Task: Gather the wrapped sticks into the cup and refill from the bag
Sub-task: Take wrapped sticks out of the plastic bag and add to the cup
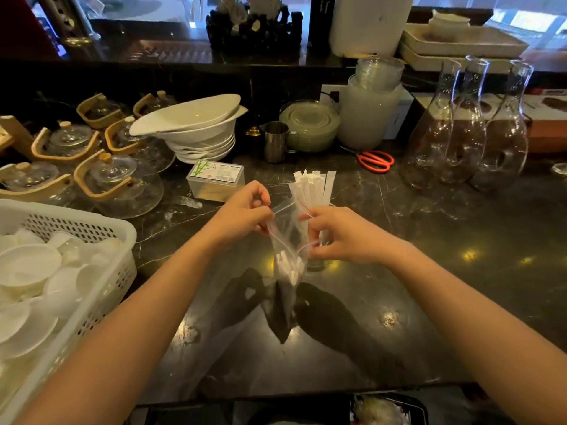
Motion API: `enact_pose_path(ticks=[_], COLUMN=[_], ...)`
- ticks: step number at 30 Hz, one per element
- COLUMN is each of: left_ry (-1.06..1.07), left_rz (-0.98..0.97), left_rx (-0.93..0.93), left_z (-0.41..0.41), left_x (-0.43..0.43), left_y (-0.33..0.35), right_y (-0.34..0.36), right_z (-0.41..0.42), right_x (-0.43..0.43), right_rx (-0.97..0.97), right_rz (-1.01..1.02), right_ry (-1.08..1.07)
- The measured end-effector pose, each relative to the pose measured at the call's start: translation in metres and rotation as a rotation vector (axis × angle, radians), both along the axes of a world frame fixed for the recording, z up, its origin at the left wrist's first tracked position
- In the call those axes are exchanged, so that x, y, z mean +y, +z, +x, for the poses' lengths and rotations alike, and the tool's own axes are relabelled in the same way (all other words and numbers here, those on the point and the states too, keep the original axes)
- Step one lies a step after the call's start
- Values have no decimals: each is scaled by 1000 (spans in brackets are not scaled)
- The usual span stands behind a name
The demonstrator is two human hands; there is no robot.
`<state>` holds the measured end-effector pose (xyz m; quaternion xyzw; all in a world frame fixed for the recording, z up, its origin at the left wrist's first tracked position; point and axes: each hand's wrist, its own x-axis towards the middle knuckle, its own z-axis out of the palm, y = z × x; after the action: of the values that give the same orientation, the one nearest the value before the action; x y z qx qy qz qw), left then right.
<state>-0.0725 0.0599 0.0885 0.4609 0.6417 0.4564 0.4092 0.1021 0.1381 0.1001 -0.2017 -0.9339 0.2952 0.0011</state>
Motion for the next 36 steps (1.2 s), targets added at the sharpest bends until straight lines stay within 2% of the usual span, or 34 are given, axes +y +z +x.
enact_pose_path(ticks=[7, 10, 15, 21, 23, 28, 30, 32, 34, 36], left_ry=[-277, -240, -147, 55, 95, 5, -47, -97, -166, -210], left_rz=[-94, -103, -28, 76, 76, 43, -4, -71, -176, -237], left_rx=[-168, -106, -43, -25, -41, 71, 101, 120, 96, 43], left_z=[-1, 15, 35, 59, 57, 36, 23, 9, 0, -5], left_x=[-28, -35, -33, -19, -14, -12, -13, -12, -12, -8], left_y=[-38, -54, -56, -48, -47, -31, -22, -13, -1, 9], right_y=[-1, 0, 2, -6, -8, -12, -13, -14, -14, -13], right_z=[4, 5, 1, -16, -19, -14, -9, -3, 1, -1], right_x=[4, 8, 15, 11, 9, 20, 24, 24, 23, 18], right_rx=[249, 352, 558, 674, 666, 689, 626, 596, 601, 538], right_rz=[-338, -558, -776, -871, -834, -802, -637, -221, 209, 470], right_ry=[-151, -201, -281, -442, -505, -636, -642, -558, -316, -94])
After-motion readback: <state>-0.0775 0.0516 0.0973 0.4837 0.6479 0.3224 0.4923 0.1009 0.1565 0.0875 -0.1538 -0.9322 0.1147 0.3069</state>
